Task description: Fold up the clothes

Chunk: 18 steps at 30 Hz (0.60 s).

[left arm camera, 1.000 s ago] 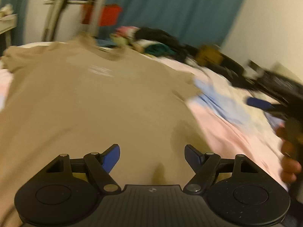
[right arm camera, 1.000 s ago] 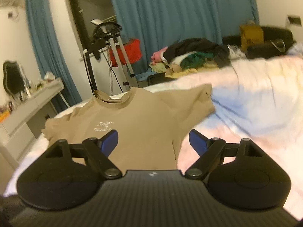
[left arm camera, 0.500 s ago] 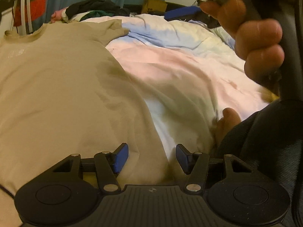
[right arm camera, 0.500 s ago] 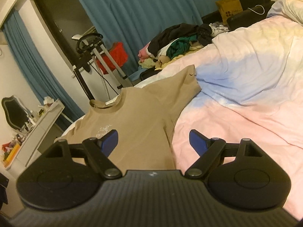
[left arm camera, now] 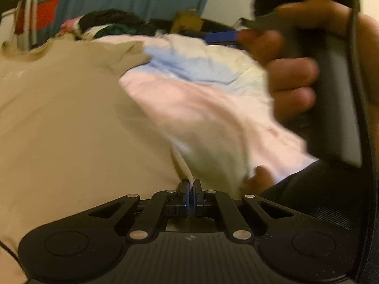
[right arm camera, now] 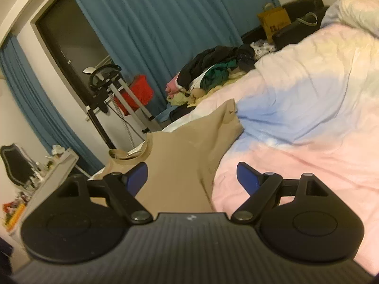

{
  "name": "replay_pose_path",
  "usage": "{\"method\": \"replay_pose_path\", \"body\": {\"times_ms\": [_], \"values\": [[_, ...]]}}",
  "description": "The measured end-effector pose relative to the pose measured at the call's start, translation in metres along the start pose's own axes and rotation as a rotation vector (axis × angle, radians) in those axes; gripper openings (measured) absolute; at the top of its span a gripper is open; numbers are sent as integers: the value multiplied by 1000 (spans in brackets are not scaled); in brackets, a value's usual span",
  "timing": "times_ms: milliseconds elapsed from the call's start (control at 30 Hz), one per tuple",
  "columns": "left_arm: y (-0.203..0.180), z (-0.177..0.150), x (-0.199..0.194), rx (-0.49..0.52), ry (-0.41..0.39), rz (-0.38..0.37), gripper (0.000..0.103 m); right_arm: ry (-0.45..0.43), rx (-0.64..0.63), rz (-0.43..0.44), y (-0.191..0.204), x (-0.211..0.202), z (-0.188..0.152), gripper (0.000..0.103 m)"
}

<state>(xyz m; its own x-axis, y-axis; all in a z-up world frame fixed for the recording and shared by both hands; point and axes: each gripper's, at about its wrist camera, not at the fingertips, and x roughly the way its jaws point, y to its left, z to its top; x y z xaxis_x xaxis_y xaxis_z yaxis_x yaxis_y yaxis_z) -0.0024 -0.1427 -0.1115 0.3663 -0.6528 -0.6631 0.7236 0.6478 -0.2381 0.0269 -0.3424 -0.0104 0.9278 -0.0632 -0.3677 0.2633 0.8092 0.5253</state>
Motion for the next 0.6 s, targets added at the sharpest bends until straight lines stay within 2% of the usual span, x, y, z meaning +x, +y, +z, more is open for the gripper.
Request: {"method": "replay_pose_path", "body": {"times_ms": [133, 300, 333, 367, 400, 433, 467, 533, 600], "values": [[6, 6, 24, -87, 55, -40, 2, -23, -40, 23, 3, -2, 2, 84], [17, 5, 34, -125, 93, -35, 4, 19, -50, 68, 5, 4, 0, 84], [17, 6, 30, -116, 90, -29, 11, 25, -45, 78, 4, 5, 0, 84], [18, 7, 25, -104, 86, -15, 27, 28, -36, 91, 4, 5, 0, 84], [19, 8, 19, -96, 83, 1, 38, 30, -23, 103, 2, 5, 0, 84], [21, 10, 13, -87, 79, 17, 59, 32, -6, 112, 0, 5, 1, 84], [24, 11, 6, -88, 77, 32, 73, 36, 19, 118, -3, 7, 2, 84], [40, 17, -12, -111, 76, 71, 81, 55, 78, 125, -9, 16, 3, 85], [62, 23, -32, -147, 58, 123, 83, 81, 142, 128, -14, 27, 2, 85]]}}
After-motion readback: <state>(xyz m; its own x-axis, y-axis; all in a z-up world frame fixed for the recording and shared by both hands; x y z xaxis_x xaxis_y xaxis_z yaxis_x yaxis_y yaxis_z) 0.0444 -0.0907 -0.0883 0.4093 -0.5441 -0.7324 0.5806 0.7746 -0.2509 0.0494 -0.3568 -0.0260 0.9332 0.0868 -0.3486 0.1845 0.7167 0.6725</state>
